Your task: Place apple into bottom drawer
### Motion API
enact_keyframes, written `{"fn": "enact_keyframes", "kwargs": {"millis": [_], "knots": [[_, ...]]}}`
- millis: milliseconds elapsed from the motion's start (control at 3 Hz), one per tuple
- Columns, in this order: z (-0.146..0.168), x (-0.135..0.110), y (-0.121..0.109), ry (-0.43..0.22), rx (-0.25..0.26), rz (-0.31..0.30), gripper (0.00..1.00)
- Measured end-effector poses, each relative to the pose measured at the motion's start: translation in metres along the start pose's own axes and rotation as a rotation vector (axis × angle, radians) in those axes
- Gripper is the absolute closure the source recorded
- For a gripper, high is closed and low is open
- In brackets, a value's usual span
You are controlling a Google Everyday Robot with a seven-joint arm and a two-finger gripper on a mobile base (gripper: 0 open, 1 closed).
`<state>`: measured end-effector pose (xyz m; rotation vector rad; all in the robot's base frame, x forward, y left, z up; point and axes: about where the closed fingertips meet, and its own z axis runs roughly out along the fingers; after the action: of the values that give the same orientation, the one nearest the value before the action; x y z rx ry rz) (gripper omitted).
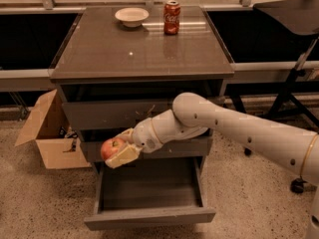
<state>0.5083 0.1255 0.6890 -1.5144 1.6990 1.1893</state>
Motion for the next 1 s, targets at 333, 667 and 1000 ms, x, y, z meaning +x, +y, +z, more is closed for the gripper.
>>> {"fn": "enact_keyframes", "kwargs": {"millis": [333, 667, 1000], "knots": [[0.022, 0.047, 0.005, -0.005, -0.017, 0.059, 1.00], [0.022, 0.047, 0.005, -0.005, -0.017, 0.059, 1.00], [0.024, 0.064, -0.001, 0.016, -0.003, 0.087, 1.00]]}}
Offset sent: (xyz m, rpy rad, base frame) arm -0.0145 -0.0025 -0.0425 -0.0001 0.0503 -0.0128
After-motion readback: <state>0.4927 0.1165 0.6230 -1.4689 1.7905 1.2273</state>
